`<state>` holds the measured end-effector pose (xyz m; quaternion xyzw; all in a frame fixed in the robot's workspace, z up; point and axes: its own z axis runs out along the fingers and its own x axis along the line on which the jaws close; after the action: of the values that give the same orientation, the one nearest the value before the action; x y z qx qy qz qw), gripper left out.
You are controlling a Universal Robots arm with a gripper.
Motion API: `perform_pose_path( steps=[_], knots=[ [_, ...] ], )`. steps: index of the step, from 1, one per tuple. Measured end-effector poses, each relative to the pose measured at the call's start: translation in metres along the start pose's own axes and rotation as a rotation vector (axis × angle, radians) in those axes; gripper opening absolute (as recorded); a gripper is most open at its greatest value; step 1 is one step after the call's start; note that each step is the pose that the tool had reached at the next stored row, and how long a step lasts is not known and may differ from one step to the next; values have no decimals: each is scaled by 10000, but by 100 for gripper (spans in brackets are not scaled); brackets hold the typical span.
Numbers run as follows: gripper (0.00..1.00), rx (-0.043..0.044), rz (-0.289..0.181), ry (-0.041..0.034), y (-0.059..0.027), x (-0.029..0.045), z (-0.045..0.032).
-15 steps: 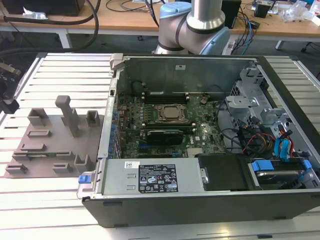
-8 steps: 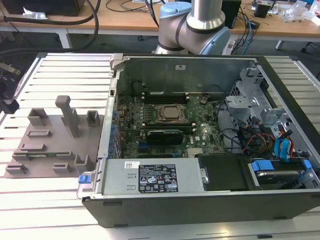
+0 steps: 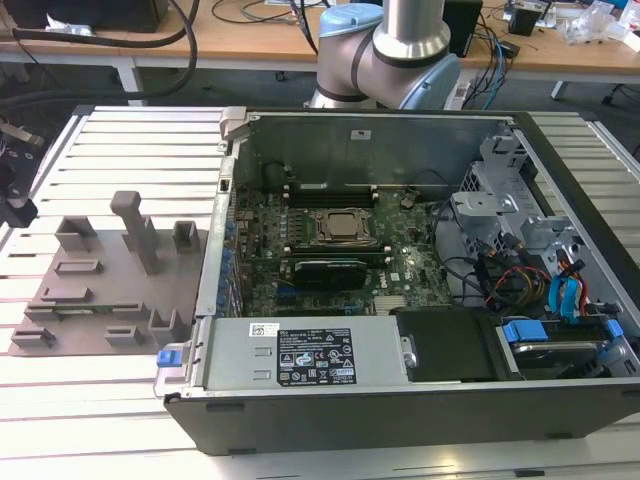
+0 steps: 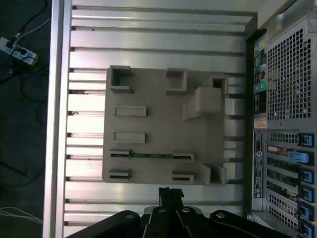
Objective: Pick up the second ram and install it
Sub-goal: 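Pick up the second ram and move it above second insertion slot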
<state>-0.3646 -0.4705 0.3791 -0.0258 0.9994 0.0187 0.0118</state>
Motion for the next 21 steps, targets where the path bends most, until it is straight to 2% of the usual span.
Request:
perform_pose_path(
  steps=[3,6,7,9,12,17,18,21],
  knots=[
    [10,-31,-1259,46,0,0,0],
    [10,-43,-1740,64,0,0,0],
    [10,-54,-2187,80,0,0,0],
    [10,-65,-2651,98,0,0,0],
    [10,-89,-3628,134,0,0,0],
    [10,-110,-4469,165,0,0,0],
    [10,-119,-4830,178,0,0,0],
    [10,-134,-5434,200,0,0,0]
  ],
)
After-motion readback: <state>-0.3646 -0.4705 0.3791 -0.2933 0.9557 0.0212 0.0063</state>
